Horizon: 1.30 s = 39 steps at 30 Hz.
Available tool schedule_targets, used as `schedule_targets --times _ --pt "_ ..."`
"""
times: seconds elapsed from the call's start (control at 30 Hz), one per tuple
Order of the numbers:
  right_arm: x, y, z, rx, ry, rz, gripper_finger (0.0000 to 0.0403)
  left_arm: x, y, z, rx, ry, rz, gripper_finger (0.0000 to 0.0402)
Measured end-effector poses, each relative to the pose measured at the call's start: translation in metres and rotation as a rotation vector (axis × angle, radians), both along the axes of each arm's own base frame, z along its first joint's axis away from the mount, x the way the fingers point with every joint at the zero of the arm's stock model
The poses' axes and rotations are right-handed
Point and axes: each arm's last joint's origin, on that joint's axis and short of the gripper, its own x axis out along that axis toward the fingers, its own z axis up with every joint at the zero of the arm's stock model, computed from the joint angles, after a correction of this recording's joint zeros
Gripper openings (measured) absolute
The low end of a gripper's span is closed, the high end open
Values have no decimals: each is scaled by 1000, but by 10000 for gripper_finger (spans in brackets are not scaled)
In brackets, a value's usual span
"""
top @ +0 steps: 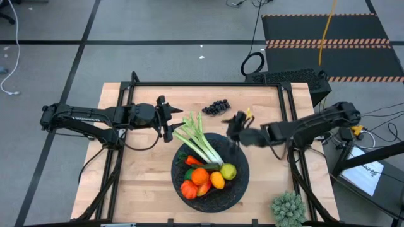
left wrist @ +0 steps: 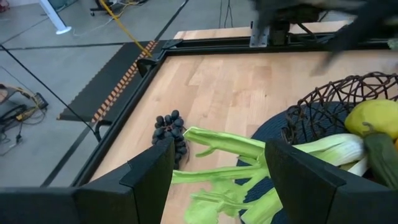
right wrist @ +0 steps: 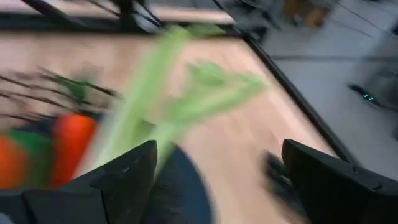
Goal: Build produce basket
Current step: Put the violet grapes into the black mesh basket
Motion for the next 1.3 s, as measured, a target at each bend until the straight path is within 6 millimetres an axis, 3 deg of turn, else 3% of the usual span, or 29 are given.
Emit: schedule_targets --times 0.3,0.47,0.63,0.93,1.3 --pt "-7 -84 -26 30 183 -190 337 0 1 0 81 25 -32 253" --pt "-24 -128 -52 140 232 -265 337 0 1 0 123 37 -50 253" --pt "-44 -158 -78 211 176 -346 337 0 3 0 141 40 -46 253" --pt "-67 -180 -114 163 125 -375 337 -1 17 1 139 41 11 253" --pt "-60 -192 -153 132 282 -339 337 -1 20 1 117 32 25 253"
